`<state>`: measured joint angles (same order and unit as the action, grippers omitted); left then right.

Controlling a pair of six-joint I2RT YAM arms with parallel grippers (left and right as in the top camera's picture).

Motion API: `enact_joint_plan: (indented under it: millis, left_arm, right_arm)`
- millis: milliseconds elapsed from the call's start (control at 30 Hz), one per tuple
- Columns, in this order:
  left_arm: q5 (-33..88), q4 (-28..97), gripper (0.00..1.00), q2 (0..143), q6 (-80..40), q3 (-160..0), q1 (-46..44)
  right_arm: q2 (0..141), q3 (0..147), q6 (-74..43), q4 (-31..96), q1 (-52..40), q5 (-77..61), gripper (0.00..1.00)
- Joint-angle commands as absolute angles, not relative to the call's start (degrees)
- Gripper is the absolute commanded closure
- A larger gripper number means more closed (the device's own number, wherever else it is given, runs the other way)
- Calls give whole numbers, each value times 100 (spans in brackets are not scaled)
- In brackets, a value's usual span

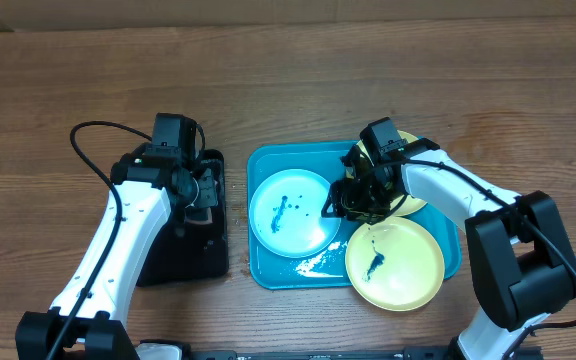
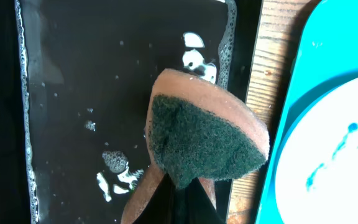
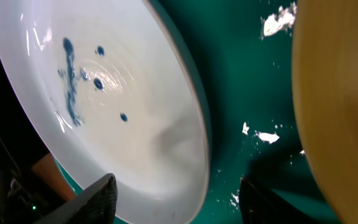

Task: Clean dirty plates on tray and stack at the side
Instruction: 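Move the left gripper's sponge from the black tray onto the white plate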

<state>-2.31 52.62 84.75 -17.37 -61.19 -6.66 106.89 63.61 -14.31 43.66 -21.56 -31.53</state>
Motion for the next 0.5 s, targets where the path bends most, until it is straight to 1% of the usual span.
enact_joint_plan:
  millis: [0,133,233,467]
  left_arm:
    - [-139,5317,96,8409,-1627,-6211,-646]
    - [-12,5380,96,8409,-1625,-6211,-646]
    - [158,5356,96,8409,-1627,-6211,-646]
    - [329,5284,96,8409,-1632,-6211,-727]
  right_arm:
    - [10654,6370,-1597,4167,-2180,-3103,38]
    - [10656,6370,-1806,3955,-2180,-2788,45]
    - [10659,6370,-1828,3861,-2180,-2755,53]
    - [10809,6200,-2064,3662,-2224,-2488,57]
